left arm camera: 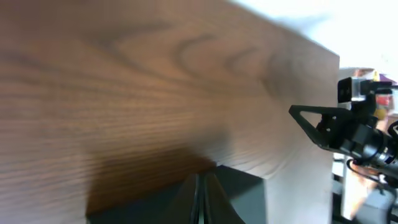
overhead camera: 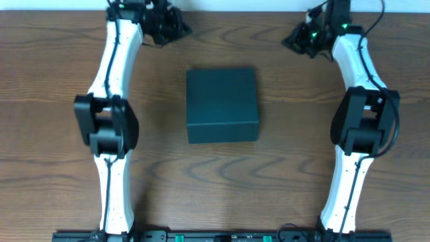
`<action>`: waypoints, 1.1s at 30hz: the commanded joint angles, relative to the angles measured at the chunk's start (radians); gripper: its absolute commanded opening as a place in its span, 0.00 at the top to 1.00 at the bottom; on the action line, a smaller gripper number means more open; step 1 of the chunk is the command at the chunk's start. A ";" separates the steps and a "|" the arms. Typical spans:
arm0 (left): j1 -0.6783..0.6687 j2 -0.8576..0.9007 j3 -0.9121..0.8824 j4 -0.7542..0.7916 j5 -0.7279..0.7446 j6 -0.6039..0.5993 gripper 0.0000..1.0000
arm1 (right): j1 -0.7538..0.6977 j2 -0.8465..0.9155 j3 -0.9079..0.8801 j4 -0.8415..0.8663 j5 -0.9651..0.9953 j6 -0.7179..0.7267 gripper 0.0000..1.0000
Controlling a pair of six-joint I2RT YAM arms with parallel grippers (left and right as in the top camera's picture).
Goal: Pack container
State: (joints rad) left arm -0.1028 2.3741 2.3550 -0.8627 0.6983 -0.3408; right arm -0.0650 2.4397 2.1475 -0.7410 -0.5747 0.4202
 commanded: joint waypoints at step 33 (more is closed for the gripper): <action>-0.278 -0.106 0.015 -0.563 -0.233 0.466 0.94 | 0.011 -0.623 0.143 -0.711 0.202 -0.621 0.98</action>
State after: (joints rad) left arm -0.3843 2.2688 2.3642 -1.4086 0.4706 0.0284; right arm -0.0639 1.8801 2.2742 -1.4380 -0.3801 -0.1665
